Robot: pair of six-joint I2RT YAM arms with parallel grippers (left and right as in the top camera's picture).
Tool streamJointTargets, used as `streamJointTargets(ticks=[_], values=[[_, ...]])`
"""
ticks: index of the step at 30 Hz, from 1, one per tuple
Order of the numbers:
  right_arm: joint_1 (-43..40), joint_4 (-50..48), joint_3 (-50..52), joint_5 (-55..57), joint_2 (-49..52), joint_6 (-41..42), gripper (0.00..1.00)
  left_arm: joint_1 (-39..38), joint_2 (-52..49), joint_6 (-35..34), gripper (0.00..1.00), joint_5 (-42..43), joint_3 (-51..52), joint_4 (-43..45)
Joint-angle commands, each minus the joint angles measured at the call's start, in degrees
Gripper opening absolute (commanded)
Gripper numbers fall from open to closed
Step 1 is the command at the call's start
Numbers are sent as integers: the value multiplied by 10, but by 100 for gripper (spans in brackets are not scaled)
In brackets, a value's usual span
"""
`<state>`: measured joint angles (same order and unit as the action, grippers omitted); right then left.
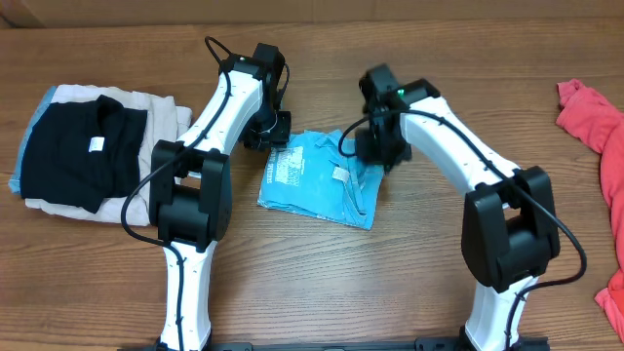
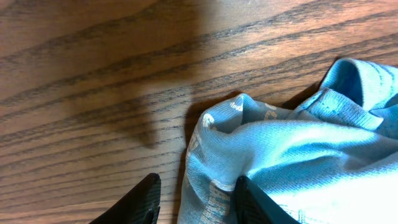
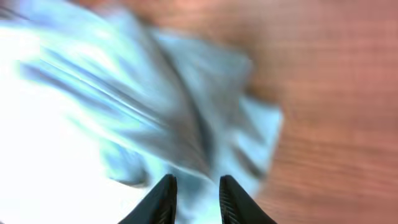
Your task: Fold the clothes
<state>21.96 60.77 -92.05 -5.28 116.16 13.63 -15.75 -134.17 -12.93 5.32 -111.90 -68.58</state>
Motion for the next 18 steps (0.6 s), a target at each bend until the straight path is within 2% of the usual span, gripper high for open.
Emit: streamJointTargets(ticks=[1,7,8,18], values=[[15,-39,-13,-49,-19,-71,27,-5,-5,13,43,7,-6,-2],[34,-81,-12,-49,-3,-92,28,-4,-5,13,43,7,-6,-2],[36,-87,-12,-49,0,-95,31,-5,-5,13,43,7,-6,-2],[55,-151,-10,-49,26,-94,46,-5,-5,13,43,7,-6,-2]])
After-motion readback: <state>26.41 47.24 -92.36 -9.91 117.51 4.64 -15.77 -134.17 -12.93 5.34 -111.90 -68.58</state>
